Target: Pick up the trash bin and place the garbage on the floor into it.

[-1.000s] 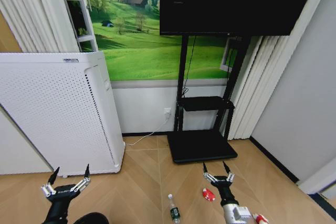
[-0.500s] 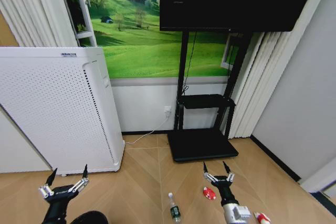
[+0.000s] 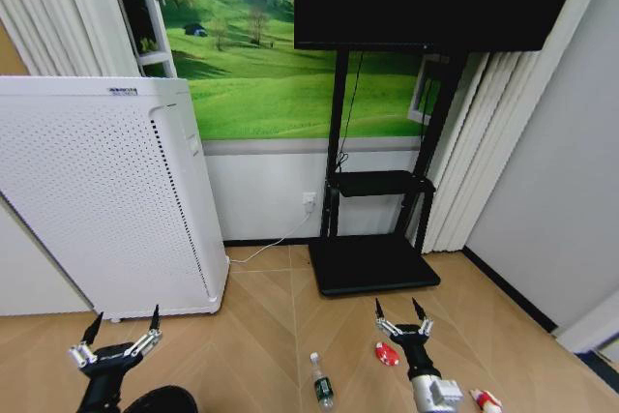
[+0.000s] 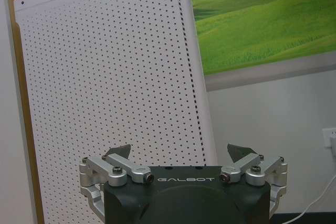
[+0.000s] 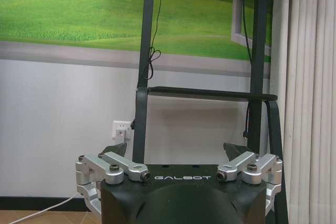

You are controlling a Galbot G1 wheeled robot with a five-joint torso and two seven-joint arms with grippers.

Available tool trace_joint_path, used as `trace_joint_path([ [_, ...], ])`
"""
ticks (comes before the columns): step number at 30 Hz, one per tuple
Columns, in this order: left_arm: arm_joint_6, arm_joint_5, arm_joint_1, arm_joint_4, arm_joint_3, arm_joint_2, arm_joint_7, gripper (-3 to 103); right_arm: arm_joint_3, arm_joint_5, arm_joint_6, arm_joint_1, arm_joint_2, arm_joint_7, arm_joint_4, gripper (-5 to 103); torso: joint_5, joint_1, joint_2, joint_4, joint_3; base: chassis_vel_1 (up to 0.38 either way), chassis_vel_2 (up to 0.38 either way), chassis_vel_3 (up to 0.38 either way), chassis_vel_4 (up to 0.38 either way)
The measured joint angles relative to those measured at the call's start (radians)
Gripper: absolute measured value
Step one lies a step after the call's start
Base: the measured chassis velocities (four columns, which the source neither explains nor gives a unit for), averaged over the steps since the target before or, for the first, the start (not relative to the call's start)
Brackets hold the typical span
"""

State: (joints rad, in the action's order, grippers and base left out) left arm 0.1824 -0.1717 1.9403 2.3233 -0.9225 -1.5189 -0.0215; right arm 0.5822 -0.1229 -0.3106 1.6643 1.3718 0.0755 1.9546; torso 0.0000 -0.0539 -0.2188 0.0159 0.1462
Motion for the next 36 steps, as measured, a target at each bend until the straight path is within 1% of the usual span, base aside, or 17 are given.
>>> trace_joint_path([
  [3,-0.001,0.0,0.0,0.001,0.0,0.0,0.0,100,0.0,0.0,0.0,0.001,0.0,0.0,0.0,100,0.0,0.001,0.006,0.0,-0.004,0.0,0.0,0.0,0.0],
  [8,-0.002,-0.001,0.001,0.002,0.001,-0.001,-0.001,100,-0.001,0.001,-0.001,0.002,0.0,0.0,0.0,100,0.0,0.008,0.031,0.0,-0.023,0.0,0.0,0.0,0.0],
  [14,-0.003,0.002,0.001,-0.001,0.009,-0.002,-0.001,100,0.001,-0.001,-0.001,0.003,-0.007,0.0,0.002,100,0.0,0.013,0.049,0.0,-0.036,0.0,0.0,0.0,0.0],
  [15,-0.004,0.003,0.0,-0.001,0.011,-0.002,-0.001,100,0.002,-0.002,-0.001,0.003,-0.008,0.001,0.002,100,0.0,0.014,0.054,0.0,-0.04,0.0,0.0,0.0,0.0],
  [16,-0.011,-0.008,-0.003,-0.002,0.008,-0.002,-0.001,100,0.005,-0.005,0.0,0.003,-0.012,0.003,0.005,100,0.0,0.016,0.072,0.0,-0.055,0.0,0.0,0.0,0.0],
  [17,-0.012,-0.013,-0.003,-0.004,0.003,-0.002,-0.001,100,0.006,-0.005,0.0,0.004,-0.012,0.003,0.005,100,0.0,0.017,0.077,0.0,-0.06,0.0,0.0,0.0,0.0],
  [21,-0.012,-0.022,-0.001,-0.007,-0.005,-0.002,-0.001,100,0.006,-0.004,0.001,0.006,-0.01,0.003,0.005,100,0.0,0.019,0.089,0.0,-0.069,0.0,0.0,0.0,0.0],
  [24,-0.012,-0.026,0.005,-0.008,-0.006,-0.006,-0.008,100,0.005,-0.002,0.002,0.006,-0.002,0.003,0.002,100,0.0,0.022,0.107,0.0,-0.085,0.0,0.0,0.0,0.0],
  [27,-0.013,-0.039,0.009,-0.005,-0.007,-0.006,-0.011,100,0.005,-0.001,0.002,0.006,-0.001,0.003,0.002,100,0.0,0.023,0.114,0.0,-0.091,0.0,0.0,0.0,0.0],
  [28,-0.012,-0.047,0.011,-0.004,-0.009,-0.005,-0.01,103,0.007,-0.001,0.002,0.006,-0.001,0.003,0.001,100,0.0001,0.024,0.116,0.0,-0.093,0.0,0.0,0.0,0.0],
  [31,-0.01,-0.05,0.013,-0.007,-0.015,-0.005,-0.014,100,0.015,-0.004,0.002,0.006,-0.004,0.003,-0.001,100,0.0,0.024,0.118,0.0001,-0.093,0.0,0.0,0.0,0.0],
  [34,-0.009,-0.054,0.02,-0.01,-0.024,-0.005,-0.016,100,0.026,-0.011,0.002,0.007,-0.009,0.004,-0.003,100,-0.0001,0.024,0.118,0.0001,-0.093,0.0,0.0,0.0,0.0],
  [36,-0.016,-0.057,0.048,-0.007,-0.036,-0.009,-0.021,100,0.033,-0.023,0.002,0.0,-0.016,0.007,-0.006,100,0.0,0.024,0.118,0.0002,-0.093,0.0,0.0,0.0,0.0],
])
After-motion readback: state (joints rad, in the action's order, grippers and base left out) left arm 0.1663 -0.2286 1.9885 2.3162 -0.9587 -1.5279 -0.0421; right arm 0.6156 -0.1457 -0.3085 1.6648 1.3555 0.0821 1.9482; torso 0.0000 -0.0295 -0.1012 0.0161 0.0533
